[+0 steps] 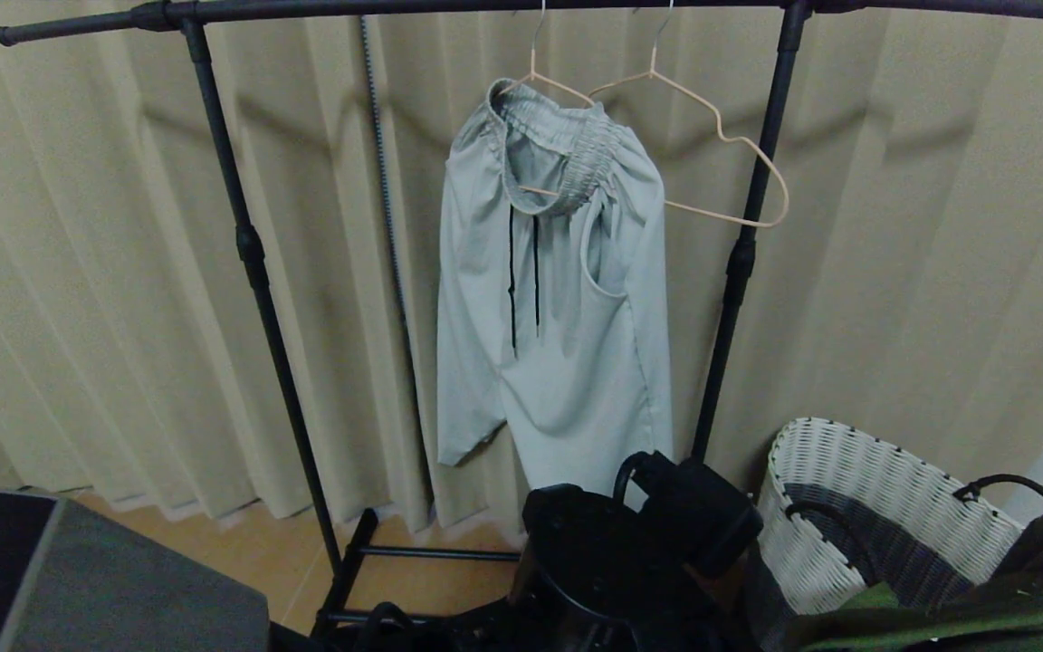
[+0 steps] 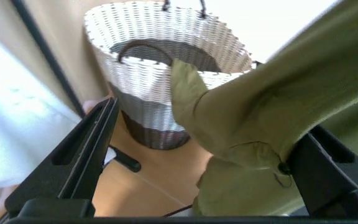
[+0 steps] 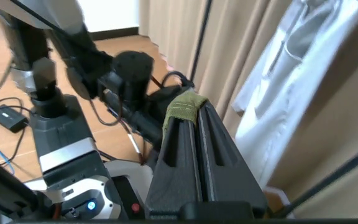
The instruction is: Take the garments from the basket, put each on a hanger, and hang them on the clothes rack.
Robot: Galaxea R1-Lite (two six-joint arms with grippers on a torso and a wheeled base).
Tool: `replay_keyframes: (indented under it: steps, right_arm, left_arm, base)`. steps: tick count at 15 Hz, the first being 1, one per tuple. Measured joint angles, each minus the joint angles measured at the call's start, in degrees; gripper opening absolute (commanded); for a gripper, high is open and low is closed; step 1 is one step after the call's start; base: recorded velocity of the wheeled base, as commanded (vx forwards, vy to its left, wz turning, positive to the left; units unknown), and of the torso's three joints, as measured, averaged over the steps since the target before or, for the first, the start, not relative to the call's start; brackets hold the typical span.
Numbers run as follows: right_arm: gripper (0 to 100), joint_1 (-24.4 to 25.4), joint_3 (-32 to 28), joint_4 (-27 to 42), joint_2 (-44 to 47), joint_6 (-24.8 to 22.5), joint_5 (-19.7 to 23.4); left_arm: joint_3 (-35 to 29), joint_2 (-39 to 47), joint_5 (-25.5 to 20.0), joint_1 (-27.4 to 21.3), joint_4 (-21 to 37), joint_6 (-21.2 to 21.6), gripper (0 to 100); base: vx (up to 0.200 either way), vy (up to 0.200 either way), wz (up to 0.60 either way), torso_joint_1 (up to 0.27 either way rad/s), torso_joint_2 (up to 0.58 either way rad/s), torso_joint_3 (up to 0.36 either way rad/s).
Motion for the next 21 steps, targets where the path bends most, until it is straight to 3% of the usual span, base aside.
replay_keyframes:
  steps: [4, 7, 10, 16, 17, 21]
  right_arm:
    - [0, 0.29, 0.35, -0.17, 0.02, 0.0, -0.17]
    - [0, 0.29, 0.37, -0.3, 0.22, 0.0, 0.0]
    - [0, 0.29, 0.39, -0.39, 0.27, 0.0, 0.13]
    - [0, 0.29, 0.13, -2.72, 0.41, 0.11, 0.16]
    - [0, 0.29, 0.16, -2.77, 0.41, 0.09, 0.16]
    - [0, 0.29, 0.5, -2.77, 0.46, 0.09, -0.2]
  left_arm:
    - [2.38, -2.76, -0.13, 0.0, -0.84, -2.08, 100]
    - [3.83, -3.83, -0.22, 0.0, -5.19, -2.17, 100]
    - [2.54, -3.23, -0.24, 0.13, -4.89, -1.93, 100]
    - [2.21, -1.66, 0.99, 0.68, 0.91, 0.35, 100]
    - [2.62, -1.63, 1.71, 0.9, 0.9, 0.93, 0]
    - [4.5, -2.16, 2.54, 1.18, -0.18, 1.87, 0]
  base:
    - [0.0, 0.0, 0.0, 0.0, 0.0, 0.0]
    - [0.0, 0.0, 0.0, 0.0, 0.0, 0.0]
    - [0.0, 0.0, 0.0, 0.0, 0.0, 0.0]
    - [0.0, 0.0, 0.0, 0.0, 0.0, 0.0]
    - [0.0, 0.0, 0.0, 0.0, 0.0, 0.0]
    - [0.0, 0.0, 0.0, 0.0, 0.0, 0.0]
